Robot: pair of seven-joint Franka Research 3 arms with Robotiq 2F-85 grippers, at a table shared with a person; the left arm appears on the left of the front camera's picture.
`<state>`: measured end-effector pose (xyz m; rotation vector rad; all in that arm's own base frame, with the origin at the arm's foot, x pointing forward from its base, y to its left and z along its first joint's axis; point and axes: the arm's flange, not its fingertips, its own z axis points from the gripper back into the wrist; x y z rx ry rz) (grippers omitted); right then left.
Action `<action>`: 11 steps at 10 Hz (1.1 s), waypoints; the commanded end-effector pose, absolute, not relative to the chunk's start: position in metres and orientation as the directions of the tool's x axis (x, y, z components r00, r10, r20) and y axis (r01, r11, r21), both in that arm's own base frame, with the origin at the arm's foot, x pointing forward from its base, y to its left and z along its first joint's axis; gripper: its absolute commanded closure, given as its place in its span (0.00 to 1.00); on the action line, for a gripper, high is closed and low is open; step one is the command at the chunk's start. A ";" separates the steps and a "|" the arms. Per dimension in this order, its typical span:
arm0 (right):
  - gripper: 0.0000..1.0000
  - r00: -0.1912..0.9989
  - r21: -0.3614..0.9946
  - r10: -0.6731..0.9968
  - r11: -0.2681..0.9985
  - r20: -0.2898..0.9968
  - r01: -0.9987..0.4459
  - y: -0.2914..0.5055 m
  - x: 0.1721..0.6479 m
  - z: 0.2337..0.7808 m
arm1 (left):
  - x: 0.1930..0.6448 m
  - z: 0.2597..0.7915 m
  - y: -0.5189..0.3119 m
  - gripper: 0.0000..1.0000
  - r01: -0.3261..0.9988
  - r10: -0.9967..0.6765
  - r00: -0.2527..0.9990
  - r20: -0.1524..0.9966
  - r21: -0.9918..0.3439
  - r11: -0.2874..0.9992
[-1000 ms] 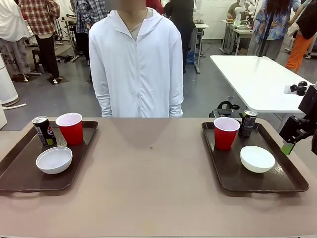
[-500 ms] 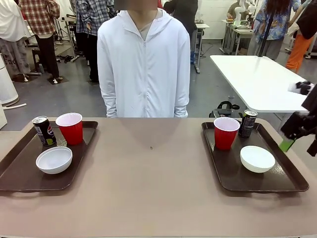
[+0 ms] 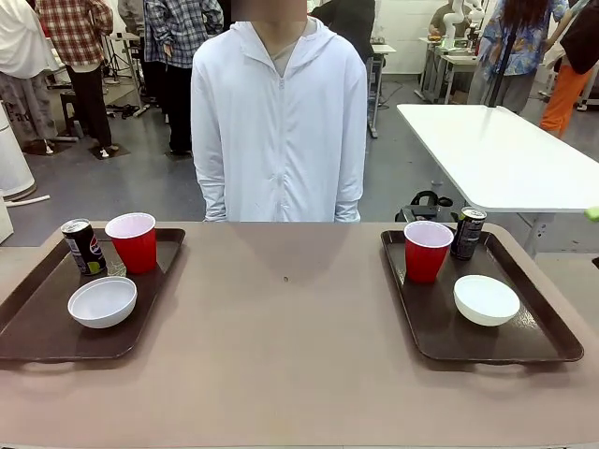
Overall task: Prepare tableware on both trays.
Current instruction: Pick up a Picnic Bowl from the table and place it on a Handle tray.
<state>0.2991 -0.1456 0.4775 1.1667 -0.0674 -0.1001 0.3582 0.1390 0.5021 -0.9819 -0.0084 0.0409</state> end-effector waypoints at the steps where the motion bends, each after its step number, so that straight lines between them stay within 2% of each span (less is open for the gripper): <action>1: 0.05 0.997 0.982 -0.073 0.187 -0.006 0.020 -0.173 0.306 0.458 | 0.359 0.505 0.140 0.00 -0.015 0.030 1.000 0.001 -0.842 0.539; 2: 0.05 0.997 0.987 -0.075 0.158 0.018 -0.006 -0.186 0.307 0.442 | 0.359 0.505 0.140 0.00 -0.015 0.030 1.000 0.001 -0.842 0.539; 4: 0.05 0.994 0.984 -0.097 0.179 0.044 -0.026 -0.201 0.306 0.415 | 0.359 0.505 0.140 0.00 -0.015 0.030 1.000 0.001 -0.842 0.539; 6: 0.05 0.991 0.972 -0.129 0.235 0.035 -0.004 -0.210 0.306 0.418 | 0.359 0.505 0.140 0.00 -0.015 0.030 1.000 0.001 -0.842 0.539; 8: 0.05 0.947 0.947 -0.317 0.316 0.044 0.062 -0.211 0.311 0.416 | 0.359 0.505 0.140 0.00 -0.015 0.030 1.000 0.001 -0.842 0.539; 11: 0.05 0.943 0.933 -0.334 0.337 -0.004 0.124 -0.207 0.315 0.418 | 0.359 0.505 0.140 0.00 -0.015 0.030 1.000 0.001 -0.842 0.539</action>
